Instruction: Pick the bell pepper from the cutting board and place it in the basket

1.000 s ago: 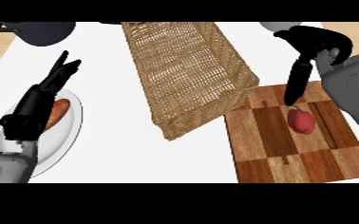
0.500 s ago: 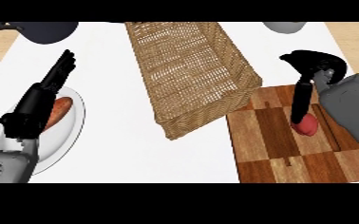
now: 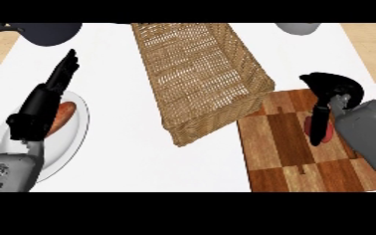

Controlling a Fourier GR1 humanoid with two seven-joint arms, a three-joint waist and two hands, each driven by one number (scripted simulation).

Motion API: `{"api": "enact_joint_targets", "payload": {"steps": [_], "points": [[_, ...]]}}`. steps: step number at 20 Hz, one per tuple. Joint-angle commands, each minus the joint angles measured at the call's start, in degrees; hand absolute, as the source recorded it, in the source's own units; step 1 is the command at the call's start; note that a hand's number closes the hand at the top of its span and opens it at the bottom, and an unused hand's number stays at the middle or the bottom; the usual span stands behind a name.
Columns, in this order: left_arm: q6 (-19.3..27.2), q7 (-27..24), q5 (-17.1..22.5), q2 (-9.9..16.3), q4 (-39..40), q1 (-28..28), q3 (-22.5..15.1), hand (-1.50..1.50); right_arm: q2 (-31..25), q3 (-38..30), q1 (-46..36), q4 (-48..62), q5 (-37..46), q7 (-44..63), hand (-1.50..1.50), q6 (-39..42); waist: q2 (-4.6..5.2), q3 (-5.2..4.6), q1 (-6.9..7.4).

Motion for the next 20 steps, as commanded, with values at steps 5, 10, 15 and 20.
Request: {"api": "enact_joint_targets", "payload": {"steps": [5, 10, 15, 20], "points": [[-1.8, 2.0, -1.7, -1.9, -2.5, -0.3, 2.1, 0.00, 2.7, -4.4, 2.8, 0.8, 9.5, -2.4, -1.50, 1.4, 0.07, 0.01, 0.48], [-3.9, 4.3, -1.6, -2.0, -3.4, -0.9, 3.1, 0.00, 2.9, -5.0, 11.7, -4.9, 14.3, -3.4, -1.50, -2.4, -0.03, 0.01, 0.02], [-4.7, -0.6, -3.8, -4.0, 0.9, -0.7, 4.8, 0.00, 6.6, -7.9, 11.6, 1.5, 19.9, -9.6, -1.50, -3.4, 0.11, 0.01, 0.27], [-4.2, 5.0, -6.1, -6.0, -6.0, 1.2, 3.8, 0.00, 7.4, -11.9, 14.3, -4.0, 20.6, -7.2, -1.50, 1.1, -0.01, 0.01, 0.22]]}}
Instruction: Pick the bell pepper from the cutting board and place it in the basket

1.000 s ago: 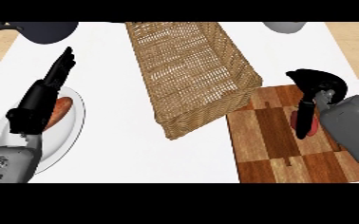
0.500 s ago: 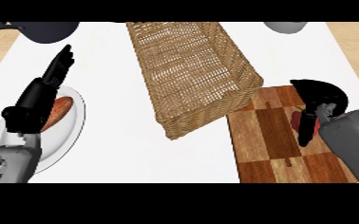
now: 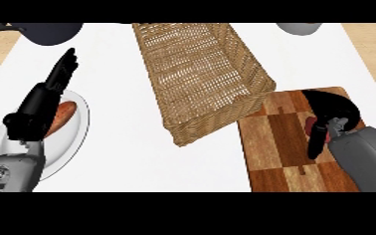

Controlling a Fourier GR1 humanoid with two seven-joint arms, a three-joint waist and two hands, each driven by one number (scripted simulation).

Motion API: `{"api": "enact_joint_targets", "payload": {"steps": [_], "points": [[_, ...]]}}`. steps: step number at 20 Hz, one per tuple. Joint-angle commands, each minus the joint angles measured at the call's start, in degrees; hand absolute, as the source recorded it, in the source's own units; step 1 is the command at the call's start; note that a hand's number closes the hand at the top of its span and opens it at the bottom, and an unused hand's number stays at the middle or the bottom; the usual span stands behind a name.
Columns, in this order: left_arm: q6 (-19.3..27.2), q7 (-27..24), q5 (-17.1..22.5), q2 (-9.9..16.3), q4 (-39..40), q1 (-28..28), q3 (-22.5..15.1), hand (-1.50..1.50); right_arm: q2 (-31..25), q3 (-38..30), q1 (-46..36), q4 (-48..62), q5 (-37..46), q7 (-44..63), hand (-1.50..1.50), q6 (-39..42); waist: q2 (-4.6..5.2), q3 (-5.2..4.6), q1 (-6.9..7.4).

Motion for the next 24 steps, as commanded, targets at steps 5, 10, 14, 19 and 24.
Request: {"api": "enact_joint_targets", "payload": {"steps": [5, 10, 14, 19, 24], "points": [[-0.4, 2.3, -1.9, -2.9, 0.0, -2.8, 1.0, 0.00, 2.2, -3.5, 3.5, 2.0, 5.7, -2.2, -1.50, 0.0, 0.02, 0.00, -0.06], [-3.1, 2.2, -2.0, -2.4, -3.9, 1.7, 2.5, 0.00, 1.8, -7.0, 3.6, -1.1, 7.4, -2.3, -1.50, 4.2, -0.05, -0.01, 0.02], [-4.8, 2.4, -1.8, -1.4, -0.3, -1.9, 5.3, 0.00, 2.6, -8.0, 2.9, 3.4, 10.3, -6.3, -1.50, 3.6, 0.00, -0.01, -0.01], [-5.4, -1.6, -2.4, -2.3, 0.5, 0.7, 5.6, 0.00, 6.2, -10.2, 4.8, 6.5, 10.9, -9.1, 1.50, -2.2, 0.01, 0.00, 0.04], [-4.6, 1.5, -4.0, -3.9, -0.9, -0.7, 4.1, 0.00, 4.6, -6.6, -0.4, 17.2, 17.4, -17.4, 1.50, -5.0, 0.16, 0.02, 0.55]]}}
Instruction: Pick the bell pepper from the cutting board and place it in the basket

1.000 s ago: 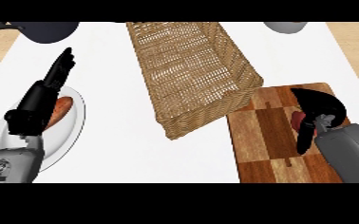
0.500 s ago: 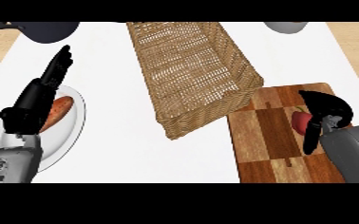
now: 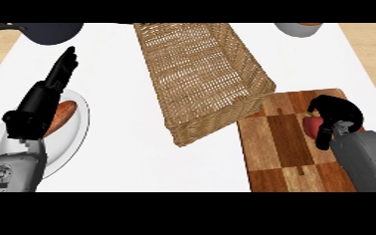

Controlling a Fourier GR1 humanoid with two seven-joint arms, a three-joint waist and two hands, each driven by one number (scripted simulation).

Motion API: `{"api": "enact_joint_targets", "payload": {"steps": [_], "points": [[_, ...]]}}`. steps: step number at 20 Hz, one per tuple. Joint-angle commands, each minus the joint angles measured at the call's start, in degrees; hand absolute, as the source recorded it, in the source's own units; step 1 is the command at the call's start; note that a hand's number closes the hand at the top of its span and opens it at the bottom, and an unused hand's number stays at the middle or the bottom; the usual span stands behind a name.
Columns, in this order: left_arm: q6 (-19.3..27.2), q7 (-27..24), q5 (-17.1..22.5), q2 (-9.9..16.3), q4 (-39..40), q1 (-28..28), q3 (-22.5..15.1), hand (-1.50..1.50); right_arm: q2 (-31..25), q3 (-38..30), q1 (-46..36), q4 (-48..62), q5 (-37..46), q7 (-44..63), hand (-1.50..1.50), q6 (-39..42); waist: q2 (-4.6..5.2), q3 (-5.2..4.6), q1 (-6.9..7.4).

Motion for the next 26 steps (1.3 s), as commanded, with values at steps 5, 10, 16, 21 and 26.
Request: {"api": "enact_joint_targets", "payload": {"steps": [5, 10, 16, 21, 26], "points": [[-1.1, -2.3, -0.5, 0.2, 2.7, -0.3, 1.9, 0.00, 0.1, 2.3, 2.5, -0.4, 5.7, -6.6, 1.50, -4.6, 0.45, 0.64, -0.29], [-0.9, -2.0, -1.2, -2.3, 1.5, -3.6, -2.1, 0.00, -4.5, 3.1, -12.8, 9.2, 4.0, -26.5, 1.50, -5.9, 2.37, 1.04, 4.79], [-1.9, -2.3, -0.7, -1.8, 1.3, -5.3, -2.0, 0.00, -9.8, 0.4, -20.3, 15.1, 2.7, -45.4, 1.50, -13.5, 3.03, 1.17, 6.23], [-0.6, -3.0, -1.3, -2.8, 2.4, -4.9, -1.9, 0.00, -7.0, -10.0, -27.5, 21.0, -5.2, -52.1, 1.50, -20.9, 2.85, 1.11, 5.69], [-0.5, -2.2, -2.0, -3.7, 2.5, -4.5, -3.3, 0.00, -5.4, -19.7, -36.1, 25.7, -18.2, -60.3, 1.50, -14.0, 2.25, 0.94, 5.01]]}}
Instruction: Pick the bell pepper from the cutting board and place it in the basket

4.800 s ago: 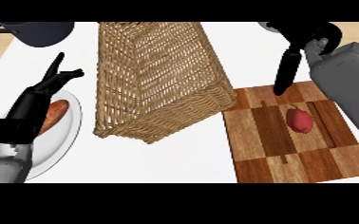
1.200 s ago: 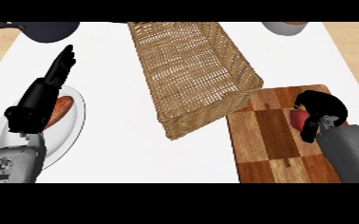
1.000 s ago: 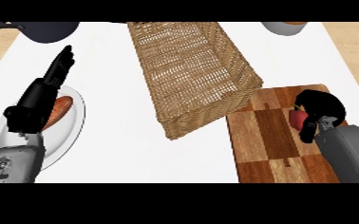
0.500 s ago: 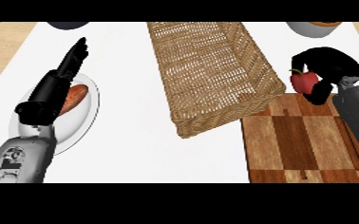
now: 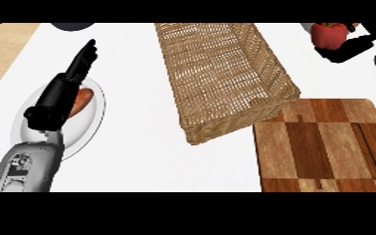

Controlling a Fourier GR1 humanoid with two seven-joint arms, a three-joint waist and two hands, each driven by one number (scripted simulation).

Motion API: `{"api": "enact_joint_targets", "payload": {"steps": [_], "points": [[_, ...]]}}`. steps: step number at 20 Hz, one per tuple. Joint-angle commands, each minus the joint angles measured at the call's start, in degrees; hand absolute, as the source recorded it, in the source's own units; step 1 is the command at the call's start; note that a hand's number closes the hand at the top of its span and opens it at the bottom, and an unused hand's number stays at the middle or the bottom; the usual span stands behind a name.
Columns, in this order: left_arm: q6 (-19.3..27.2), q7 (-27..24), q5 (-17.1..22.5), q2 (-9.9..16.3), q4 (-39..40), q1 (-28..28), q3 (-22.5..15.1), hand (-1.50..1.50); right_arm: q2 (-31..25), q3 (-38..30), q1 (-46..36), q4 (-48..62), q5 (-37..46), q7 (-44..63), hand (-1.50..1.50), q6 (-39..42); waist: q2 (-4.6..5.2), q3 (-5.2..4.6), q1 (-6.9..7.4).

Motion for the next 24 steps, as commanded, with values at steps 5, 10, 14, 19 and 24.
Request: {"api": "enact_joint_targets", "payload": {"steps": [5, 10, 14, 19, 24], "points": [[-0.6, 0.6, 0.8, 0.8, 0.8, 0.2, 1.4, 0.00, 0.5, -10.0, -15.3, 11.0, -12.0, -10.7, 1.50, 7.8, -0.60, -0.30, -1.11], [0.7, 0.0, -1.5, -0.6, -1.6, 3.2, -0.8, 0.00, 1.7, -9.4, -26.5, 17.9, -12.2, -9.1, 1.50, 13.9, -0.94, -0.40, -1.32], [0.3, 0.2, -0.3, 0.7, -0.8, 2.2, 1.6, 0.00, 3.3, -9.3, -34.9, 21.6, -13.1, -4.0, 1.50, 19.8, -1.24, -0.46, -2.32], [1.0, -0.2, -1.6, -0.1, -1.2, 3.9, 0.8, 0.00, 9.0, -8.4, -41.4, 24.6, -12.1, 1.3, 1.50, 18.3, -1.35, -0.48, -2.91], [-0.5, 0.1, 0.0, 1.7, 1.7, 2.2, 3.4, 0.00, 13.3, -7.9, -46.4, 26.5, -11.9, 8.0, 1.50, 18.9, -1.58, -0.50, -3.85]]}}
